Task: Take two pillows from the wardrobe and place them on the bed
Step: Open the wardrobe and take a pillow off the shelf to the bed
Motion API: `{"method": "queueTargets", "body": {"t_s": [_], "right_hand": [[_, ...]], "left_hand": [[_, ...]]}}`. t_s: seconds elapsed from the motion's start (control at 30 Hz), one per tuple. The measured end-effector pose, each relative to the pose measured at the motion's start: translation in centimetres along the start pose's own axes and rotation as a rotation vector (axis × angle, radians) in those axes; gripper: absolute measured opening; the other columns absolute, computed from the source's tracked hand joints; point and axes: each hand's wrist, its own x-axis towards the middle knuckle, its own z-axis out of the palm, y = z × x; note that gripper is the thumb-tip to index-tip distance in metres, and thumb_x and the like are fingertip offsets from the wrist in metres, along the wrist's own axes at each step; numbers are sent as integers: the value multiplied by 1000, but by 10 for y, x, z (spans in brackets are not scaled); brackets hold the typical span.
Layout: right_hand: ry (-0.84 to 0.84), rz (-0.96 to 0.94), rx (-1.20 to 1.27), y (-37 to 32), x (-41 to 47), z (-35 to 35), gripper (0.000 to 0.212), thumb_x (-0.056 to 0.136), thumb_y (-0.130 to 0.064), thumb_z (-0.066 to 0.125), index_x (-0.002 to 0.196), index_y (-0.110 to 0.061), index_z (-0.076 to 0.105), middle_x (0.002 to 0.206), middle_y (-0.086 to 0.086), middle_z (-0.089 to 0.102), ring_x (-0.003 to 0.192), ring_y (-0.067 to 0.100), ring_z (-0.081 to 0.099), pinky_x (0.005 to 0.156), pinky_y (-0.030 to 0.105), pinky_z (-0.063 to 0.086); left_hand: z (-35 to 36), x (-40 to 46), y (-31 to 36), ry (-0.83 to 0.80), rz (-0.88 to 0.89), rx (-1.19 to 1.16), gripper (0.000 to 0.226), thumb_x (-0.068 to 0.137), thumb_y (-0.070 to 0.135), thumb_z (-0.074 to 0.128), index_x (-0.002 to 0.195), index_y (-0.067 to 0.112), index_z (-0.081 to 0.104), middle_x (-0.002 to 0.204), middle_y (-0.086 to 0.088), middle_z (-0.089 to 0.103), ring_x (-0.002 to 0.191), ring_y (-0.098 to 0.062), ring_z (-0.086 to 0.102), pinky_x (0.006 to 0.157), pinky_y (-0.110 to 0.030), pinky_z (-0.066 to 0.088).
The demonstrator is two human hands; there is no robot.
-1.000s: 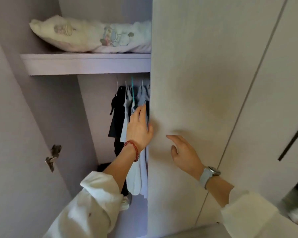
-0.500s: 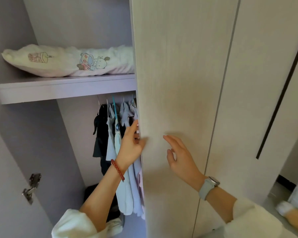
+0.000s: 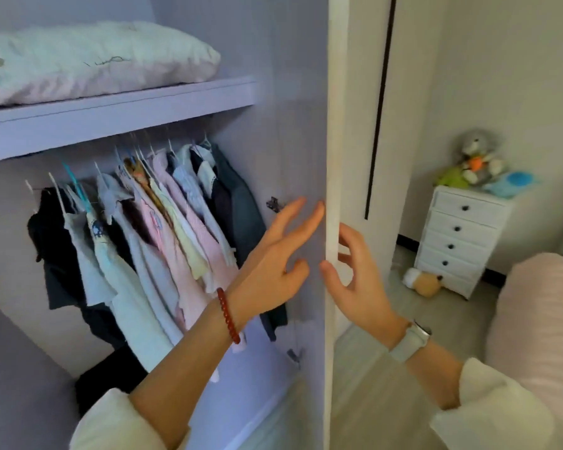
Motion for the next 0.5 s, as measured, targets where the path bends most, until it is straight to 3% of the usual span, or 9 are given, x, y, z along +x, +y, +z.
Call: {"method": "queueTargets", "body": {"t_s": [0.1,0.2,0.27,0.37,0.5], "right_hand": [[161,41,-115,12,1,-34,47,84,-10,47,129,-22,41,111,-12,54,100,-1,53,83,11,45],[274,85,-217,27,8,-66,41,87,-8,42,128,-12,42,104,-3,59,82,-7,54,73,6,42],[332,127,-267,34,16,-85,37,89,-4,41,126,-11,43,102,-5,58,76,-5,52,67,7,40],[361,187,-296,44,32,-106,37,89,3,38,123,-8,45,106,3,60,87,8,55,74,18,43],[378,287,-349,48,48,-121,41,84,5,38,123,-6,44,114,13,58,104,28,57,80,21,40]], "left_hand": [[31,39,5,-42,87,42,79,82,5,43,135,50,5,151,9,5,136,-8,18,101,-4,14],[60,78,10,-50,116,69,82,84,3,47,130,57,6,152,9,5,140,-13,14,101,-17,23],[76,100,12,-74,110,83,78,85,5,49,136,49,10,154,8,1,140,-13,14,99,-22,29],[92,126,13,-118,97,125,73,86,6,49,142,35,14,155,7,-3,141,-12,7,99,-24,32],[100,145,12,-135,99,155,66,87,4,48,142,27,21,155,5,0,140,-13,9,100,-27,33]]}}
